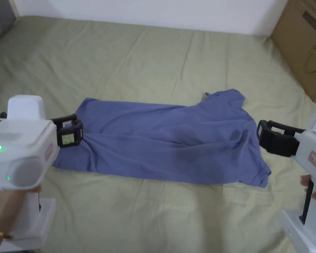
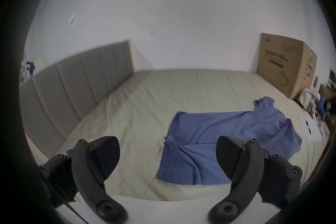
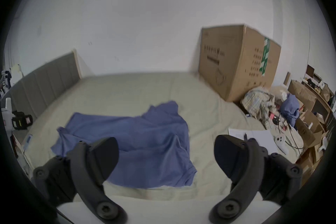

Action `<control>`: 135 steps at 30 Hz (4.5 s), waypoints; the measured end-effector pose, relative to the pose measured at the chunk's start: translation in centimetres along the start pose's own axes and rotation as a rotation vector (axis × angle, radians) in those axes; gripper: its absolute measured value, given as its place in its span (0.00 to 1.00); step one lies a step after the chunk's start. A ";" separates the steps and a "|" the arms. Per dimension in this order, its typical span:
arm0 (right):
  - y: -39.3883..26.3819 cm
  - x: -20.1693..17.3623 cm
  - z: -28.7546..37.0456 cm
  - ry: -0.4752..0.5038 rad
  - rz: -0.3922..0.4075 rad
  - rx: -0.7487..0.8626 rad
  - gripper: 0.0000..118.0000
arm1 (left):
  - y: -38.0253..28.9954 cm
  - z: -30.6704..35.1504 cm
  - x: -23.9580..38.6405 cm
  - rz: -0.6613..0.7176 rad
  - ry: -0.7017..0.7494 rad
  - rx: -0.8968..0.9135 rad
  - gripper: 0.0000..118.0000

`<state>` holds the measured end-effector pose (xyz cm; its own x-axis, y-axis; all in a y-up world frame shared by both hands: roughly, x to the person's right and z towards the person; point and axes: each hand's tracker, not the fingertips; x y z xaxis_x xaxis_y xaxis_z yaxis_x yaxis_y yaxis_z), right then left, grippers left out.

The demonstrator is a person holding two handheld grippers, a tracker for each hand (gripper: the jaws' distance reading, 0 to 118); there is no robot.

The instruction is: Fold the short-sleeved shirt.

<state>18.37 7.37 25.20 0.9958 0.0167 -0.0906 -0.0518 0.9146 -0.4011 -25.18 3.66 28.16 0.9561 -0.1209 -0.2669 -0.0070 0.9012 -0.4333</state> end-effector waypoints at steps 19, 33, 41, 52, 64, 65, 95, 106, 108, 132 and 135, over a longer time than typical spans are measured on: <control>-5.3 -2.6 7.0 0.034 -0.111 0.038 0.00 | -3.9 5.7 -1.1 0.066 -0.081 -0.040 0.00; -4.2 -3.4 5.5 0.052 -0.075 0.023 0.00 | -2.9 -13.6 -2.3 0.070 -0.106 -0.605 0.83; -4.8 -3.0 3.7 0.022 -0.064 -0.038 0.00 | -6.9 -18.9 -1.2 0.132 -0.054 -0.824 0.84; -3.5 -1.0 0.7 0.007 -0.077 -0.088 0.00 | -4.9 -15.5 -0.6 0.066 -0.102 -0.721 0.03; -4.2 4.8 -16.7 -0.060 -0.088 -0.723 0.89 | -0.7 -13.3 -2.0 0.130 -0.174 -0.555 0.03; -5.2 4.9 -17.5 -0.071 -0.102 -0.761 0.89 | -0.7 -13.4 -2.1 0.141 -0.172 -0.554 0.03; -10.6 6.5 -1.1 0.130 -0.293 -0.724 0.09 | -10.1 -2.0 -9.6 0.404 -0.151 -0.643 0.06; -2.2 3.4 4.8 -0.083 -0.041 -0.279 0.89 | -5.2 2.7 -10.3 0.324 -0.075 -0.235 0.90; 0.5 1.7 6.6 -0.117 -0.002 -0.112 0.89 | -2.7 3.8 -8.9 0.259 -0.039 -0.096 0.90; 0.5 -4.0 4.5 0.034 -0.051 0.178 0.00 | 3.6 -1.5 -1.9 0.105 -0.129 -0.022 0.00; 0.6 -4.3 3.2 0.031 -0.050 0.159 0.00 | 5.4 -6.9 -2.8 0.176 -0.170 -0.169 0.11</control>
<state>14.32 9.16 28.22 0.9938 -0.0410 -0.1029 0.0133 0.9665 -0.2564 -29.88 5.99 20.64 0.9711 0.1153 -0.2088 -0.2120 0.8184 -0.5341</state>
